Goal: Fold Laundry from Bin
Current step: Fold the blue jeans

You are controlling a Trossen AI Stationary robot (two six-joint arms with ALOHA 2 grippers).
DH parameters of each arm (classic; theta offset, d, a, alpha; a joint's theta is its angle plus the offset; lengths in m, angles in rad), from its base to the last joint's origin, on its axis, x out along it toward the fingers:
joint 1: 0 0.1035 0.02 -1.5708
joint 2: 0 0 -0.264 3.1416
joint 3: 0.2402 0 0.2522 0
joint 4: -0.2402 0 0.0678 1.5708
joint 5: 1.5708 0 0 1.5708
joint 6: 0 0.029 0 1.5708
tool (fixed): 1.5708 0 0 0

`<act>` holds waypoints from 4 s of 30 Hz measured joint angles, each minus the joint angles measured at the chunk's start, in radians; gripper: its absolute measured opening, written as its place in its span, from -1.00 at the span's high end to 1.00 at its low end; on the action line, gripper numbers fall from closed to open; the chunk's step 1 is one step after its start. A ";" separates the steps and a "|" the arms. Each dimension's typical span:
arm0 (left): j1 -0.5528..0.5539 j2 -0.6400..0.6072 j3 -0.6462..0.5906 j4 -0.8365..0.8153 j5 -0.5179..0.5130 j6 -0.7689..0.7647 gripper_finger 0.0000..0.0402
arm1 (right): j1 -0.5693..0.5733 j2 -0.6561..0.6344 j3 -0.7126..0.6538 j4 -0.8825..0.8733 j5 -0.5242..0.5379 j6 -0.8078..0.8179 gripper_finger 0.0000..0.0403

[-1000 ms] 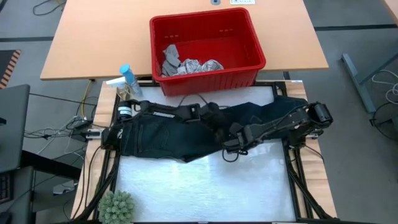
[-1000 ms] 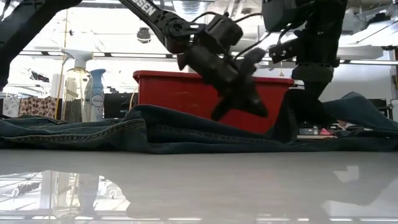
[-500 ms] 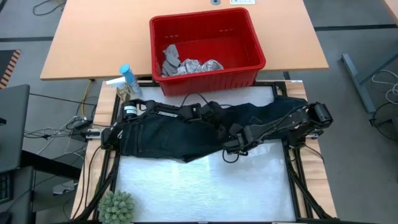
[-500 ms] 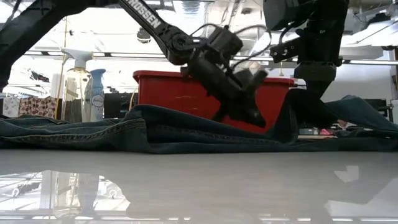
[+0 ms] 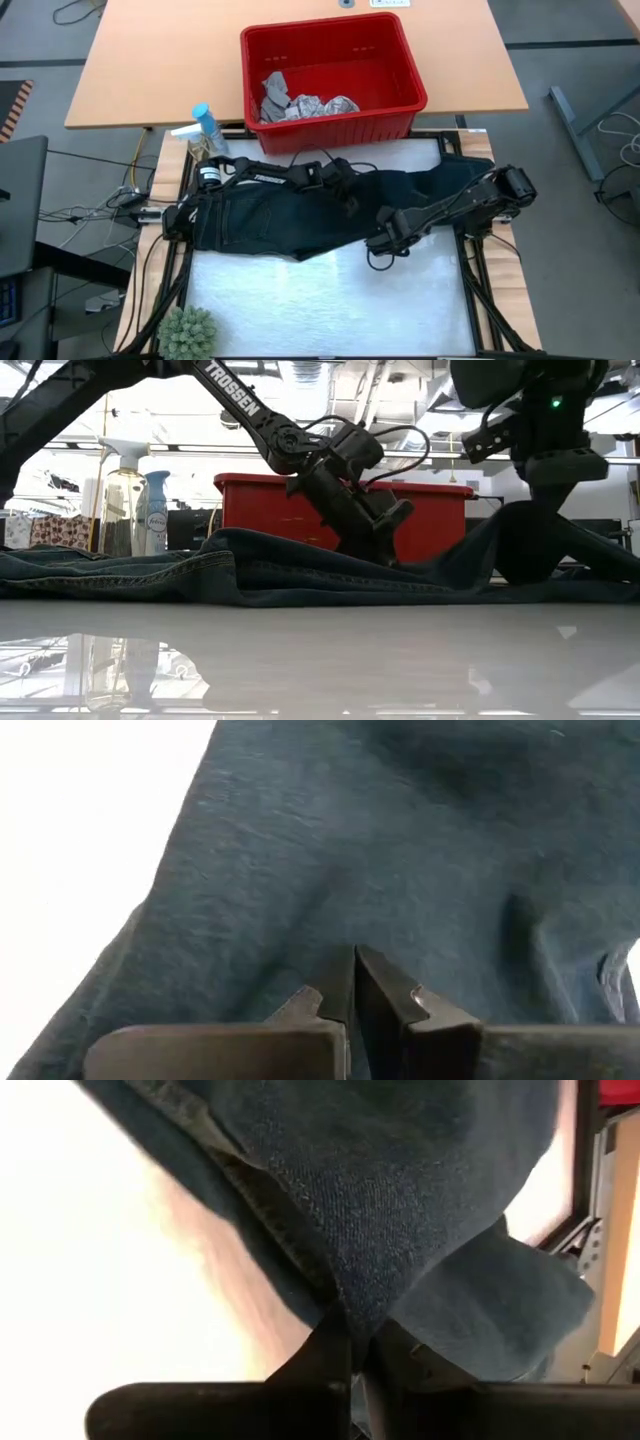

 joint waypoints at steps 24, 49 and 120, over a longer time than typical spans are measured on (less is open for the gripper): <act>0.002 0.000 0.000 -0.004 0.037 0.061 1.00 | 0.125 -0.170 0.000 0.073 0.112 -0.545 -0.12; 0.002 0.000 0.000 -0.005 0.068 0.069 1.00 | -0.062 0.017 -0.003 0.330 0.036 -1.174 -0.10; 0.085 -0.002 0.001 -0.104 0.297 0.045 1.00 | -0.978 -0.285 -0.092 -0.100 0.014 0.319 -0.20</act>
